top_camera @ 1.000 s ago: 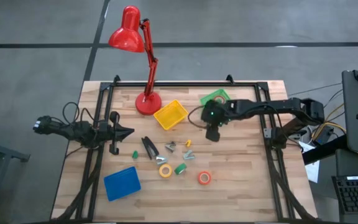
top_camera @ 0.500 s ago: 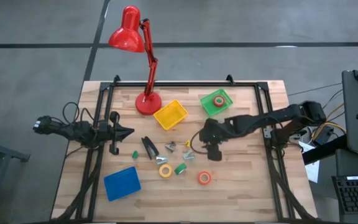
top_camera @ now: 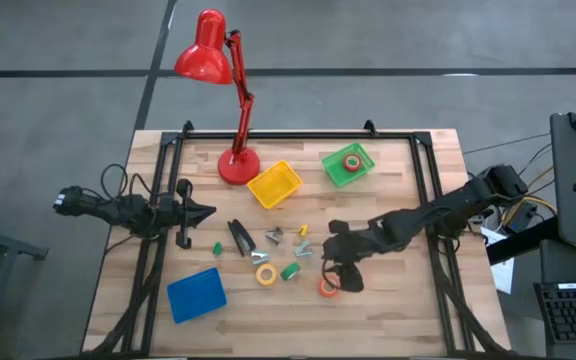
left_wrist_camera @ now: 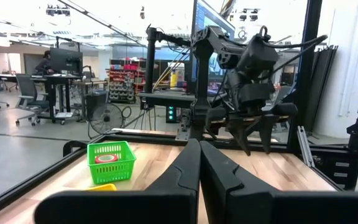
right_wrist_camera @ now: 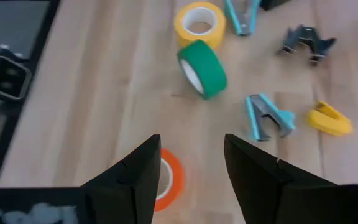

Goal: Pick and place Stapler, Stapler remover, tape
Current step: Put the orange tape into the green bin

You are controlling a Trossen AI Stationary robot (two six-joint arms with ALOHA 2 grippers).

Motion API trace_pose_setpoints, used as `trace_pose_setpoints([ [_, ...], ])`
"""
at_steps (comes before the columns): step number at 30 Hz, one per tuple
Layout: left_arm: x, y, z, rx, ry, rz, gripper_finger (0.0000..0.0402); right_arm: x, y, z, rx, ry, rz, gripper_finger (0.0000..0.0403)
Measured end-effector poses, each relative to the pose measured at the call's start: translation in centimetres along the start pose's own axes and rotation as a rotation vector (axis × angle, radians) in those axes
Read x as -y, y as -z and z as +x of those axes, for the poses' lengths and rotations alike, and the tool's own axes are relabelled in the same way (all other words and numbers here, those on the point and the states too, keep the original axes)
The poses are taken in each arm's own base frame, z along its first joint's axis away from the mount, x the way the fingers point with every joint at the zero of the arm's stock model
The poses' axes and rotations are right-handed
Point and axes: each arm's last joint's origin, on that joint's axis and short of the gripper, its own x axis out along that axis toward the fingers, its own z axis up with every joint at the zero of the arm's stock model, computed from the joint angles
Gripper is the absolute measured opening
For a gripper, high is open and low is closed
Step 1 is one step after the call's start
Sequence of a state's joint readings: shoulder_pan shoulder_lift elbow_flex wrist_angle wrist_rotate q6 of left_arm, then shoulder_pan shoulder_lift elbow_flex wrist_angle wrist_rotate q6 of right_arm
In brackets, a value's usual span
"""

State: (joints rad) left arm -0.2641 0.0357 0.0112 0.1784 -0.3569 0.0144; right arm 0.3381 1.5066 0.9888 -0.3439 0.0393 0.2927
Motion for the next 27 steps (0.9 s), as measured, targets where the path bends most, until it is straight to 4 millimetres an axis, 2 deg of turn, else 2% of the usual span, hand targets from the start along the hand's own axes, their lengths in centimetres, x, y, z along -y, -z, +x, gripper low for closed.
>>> trace_pose_setpoints([
  [7,0.0,0.0,0.0,0.000,0.000,0.000,0.0007,-0.6,1.2,0.7,0.019,-0.006,0.040,0.0179],
  [14,0.0,0.0,0.0,0.000,0.000,0.000,0.0007,-0.4,3.2,1.6,0.008,0.007,0.067,0.0206],
  [20,0.0,0.0,0.0,0.000,0.000,0.000,0.0007,-0.3,4.5,2.3,0.032,-0.006,0.113,0.0210],
  [27,0.0,0.0,0.0,-0.001,0.000,0.000,0.0007,-0.5,6.0,5.8,-0.051,0.015,0.105,0.0210],
])
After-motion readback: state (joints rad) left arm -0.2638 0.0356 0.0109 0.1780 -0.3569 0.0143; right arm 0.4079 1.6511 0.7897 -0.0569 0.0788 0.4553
